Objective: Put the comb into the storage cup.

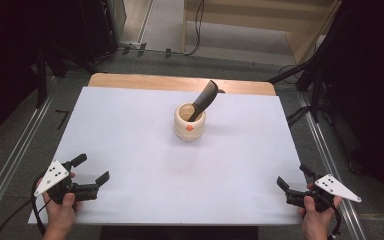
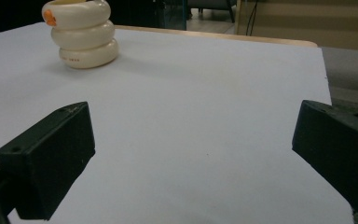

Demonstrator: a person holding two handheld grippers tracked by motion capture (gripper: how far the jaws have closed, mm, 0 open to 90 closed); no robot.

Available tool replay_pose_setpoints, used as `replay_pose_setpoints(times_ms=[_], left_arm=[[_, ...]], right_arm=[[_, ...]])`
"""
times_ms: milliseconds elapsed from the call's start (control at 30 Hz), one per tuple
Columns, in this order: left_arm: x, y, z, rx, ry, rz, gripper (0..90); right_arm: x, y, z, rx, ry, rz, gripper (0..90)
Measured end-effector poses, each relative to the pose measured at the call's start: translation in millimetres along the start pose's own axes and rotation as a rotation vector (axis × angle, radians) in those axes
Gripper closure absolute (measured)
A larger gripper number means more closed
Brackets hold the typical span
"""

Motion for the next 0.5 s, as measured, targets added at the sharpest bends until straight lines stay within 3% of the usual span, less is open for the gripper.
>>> replay_pose_setpoints(times_ms=[133, 333, 500], left_arm=[[0.1, 0.0, 0.1, 0.002, 0.000, -0.001, 0.0], [-0.3, 0.1, 0.2, 0.003, 0.000, -0.001, 0.0], [0.0, 0.1, 0.0, -0.001, 0.003, -0.002, 0.0]], right_arm=[[5.8, -3.4, -3.4, -0.006, -0.002, -0.008, 0.0], [13.6, -6.3, -7.7, 0.022, 0.048, 0.013, 0.0], [11.4, -2.9, -8.8, 0.008, 0.024, 0.003, 0.0]])
Point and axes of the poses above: each handheld gripper's, and its own axes: y roughly forward along the jaws, z roughly out of its top, x roughly to its right, the point moved 6 cm from there along y, roughly forward along the jaws, and after that the axes turned 5 degrees about -x, right-handed, at the moved point
